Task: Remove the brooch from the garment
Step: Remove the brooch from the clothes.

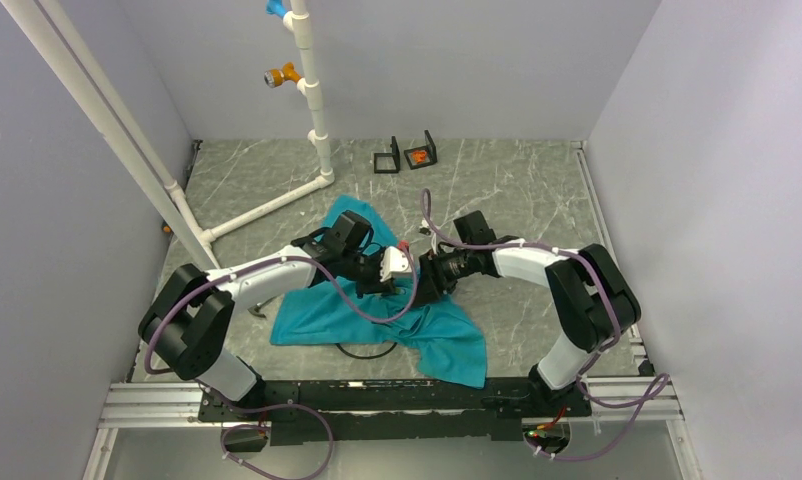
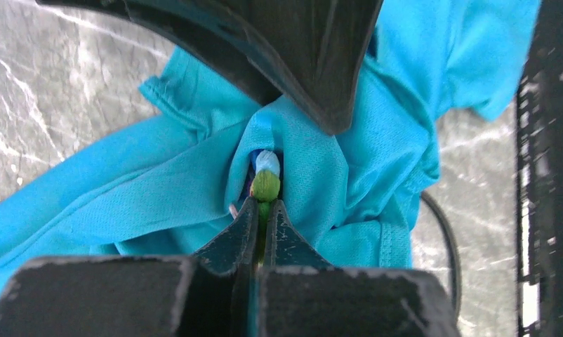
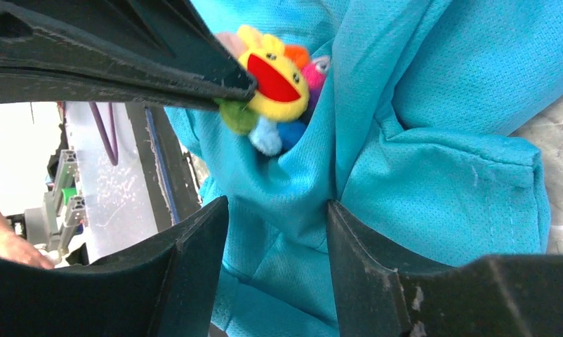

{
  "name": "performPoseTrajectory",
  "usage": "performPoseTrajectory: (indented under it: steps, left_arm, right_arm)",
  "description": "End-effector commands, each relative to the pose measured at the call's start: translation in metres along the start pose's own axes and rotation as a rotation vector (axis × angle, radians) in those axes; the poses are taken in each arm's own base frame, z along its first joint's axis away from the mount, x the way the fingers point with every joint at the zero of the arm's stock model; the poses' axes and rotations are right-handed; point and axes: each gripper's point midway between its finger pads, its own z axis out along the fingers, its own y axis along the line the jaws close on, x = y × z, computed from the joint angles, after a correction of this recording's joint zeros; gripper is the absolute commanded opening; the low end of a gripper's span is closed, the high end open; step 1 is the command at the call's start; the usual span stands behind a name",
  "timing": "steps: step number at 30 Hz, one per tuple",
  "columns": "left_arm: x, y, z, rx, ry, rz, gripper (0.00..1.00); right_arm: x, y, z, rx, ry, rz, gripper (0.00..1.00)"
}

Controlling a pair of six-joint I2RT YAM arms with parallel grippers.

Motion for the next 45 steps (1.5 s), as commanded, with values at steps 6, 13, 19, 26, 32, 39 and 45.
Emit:
performPoseTrajectory:
  steps: [6, 13, 19, 26, 32, 39, 45]
  left_arm:
    - [-0.093, 0.001, -0.024, 0.134, -0.313, -0.08, 0.0]
    - [-0.114, 0.0, -0.036, 0.203, -0.353, -0.105, 0.0]
    - [-0.122, 0.0, -0.049, 0.224, -0.404, -0.101, 0.0]
    - [-0.12, -0.004, -0.057, 0.251, -0.46, -0.116, 0.0]
    - [-0.117, -0.006, -0.051, 0.29, -0.47, -0.147, 0.0]
    - [-0.118, -0.001, -0.047, 0.321, -0.478, -0.181, 0.0]
    - [-0.116, 0.008, -0.046, 0.326, -0.488, -0.223, 0.0]
  right_arm:
    - [-0.033, 0.022, -0.026, 0.08, -0.177, -0.289, 0.65]
    - [-0.044, 0.014, -0.05, 0.215, -0.118, -0.488, 0.65]
    - [-0.076, 0.034, -0.08, 0.206, -0.181, -0.559, 0.65]
    - [-0.078, 0.054, -0.085, 0.066, -0.222, -0.613, 0.65]
    - [-0.073, 0.067, -0.076, -0.011, -0.221, -0.647, 0.65]
    - [-0.066, 0.061, -0.066, -0.015, -0.209, -0.663, 0.46]
    - [-0.06, 0.061, -0.062, -0.043, -0.206, -0.65, 0.09]
